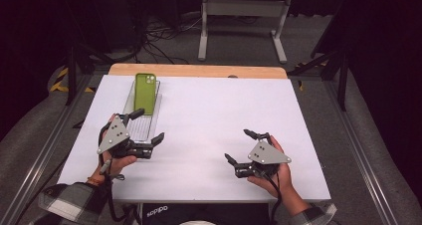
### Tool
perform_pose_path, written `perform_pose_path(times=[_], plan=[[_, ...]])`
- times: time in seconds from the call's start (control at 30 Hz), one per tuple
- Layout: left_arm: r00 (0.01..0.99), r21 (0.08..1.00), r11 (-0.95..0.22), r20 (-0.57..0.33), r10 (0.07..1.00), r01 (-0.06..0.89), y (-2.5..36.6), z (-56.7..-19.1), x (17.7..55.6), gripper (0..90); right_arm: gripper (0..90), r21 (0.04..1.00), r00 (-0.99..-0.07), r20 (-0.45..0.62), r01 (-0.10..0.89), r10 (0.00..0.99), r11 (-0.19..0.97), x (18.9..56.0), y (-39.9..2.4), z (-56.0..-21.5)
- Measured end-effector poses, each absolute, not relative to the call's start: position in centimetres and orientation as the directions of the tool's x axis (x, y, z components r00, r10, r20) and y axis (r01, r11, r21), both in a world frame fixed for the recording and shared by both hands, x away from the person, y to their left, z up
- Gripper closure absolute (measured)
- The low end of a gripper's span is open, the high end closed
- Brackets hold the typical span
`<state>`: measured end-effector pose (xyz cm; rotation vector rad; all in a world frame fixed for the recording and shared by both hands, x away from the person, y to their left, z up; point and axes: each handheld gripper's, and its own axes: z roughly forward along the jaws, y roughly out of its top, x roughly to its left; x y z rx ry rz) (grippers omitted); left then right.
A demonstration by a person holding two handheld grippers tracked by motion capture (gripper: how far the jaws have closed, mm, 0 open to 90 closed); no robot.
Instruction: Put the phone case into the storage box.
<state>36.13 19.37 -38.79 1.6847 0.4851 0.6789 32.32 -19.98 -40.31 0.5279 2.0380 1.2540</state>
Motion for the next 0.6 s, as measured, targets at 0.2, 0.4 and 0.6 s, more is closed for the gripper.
perform_pose_path(times=[0.2,0.4,0.6], plan=[[0.756,0.977,-0.211,0.160,0.635,-0.030,19.18,-39.16,35.87,6.5,10.1,0.895,-0.683,-0.333,-0.012,0.651,0.446,32.10,-20.16,-40.22],[0.752,0.974,-0.226,0.175,0.636,-0.036,18.90,-39.46,35.54,6.5,9.9,0.896,-0.683,-0.331,-0.011,0.651,0.444,31.95,-20.18,-40.21],[0.754,0.971,-0.236,0.188,0.630,-0.045,18.66,-39.77,35.33,6.6,9.8,0.898,-0.682,-0.325,-0.005,0.655,0.440,31.79,-20.35,-40.24]])
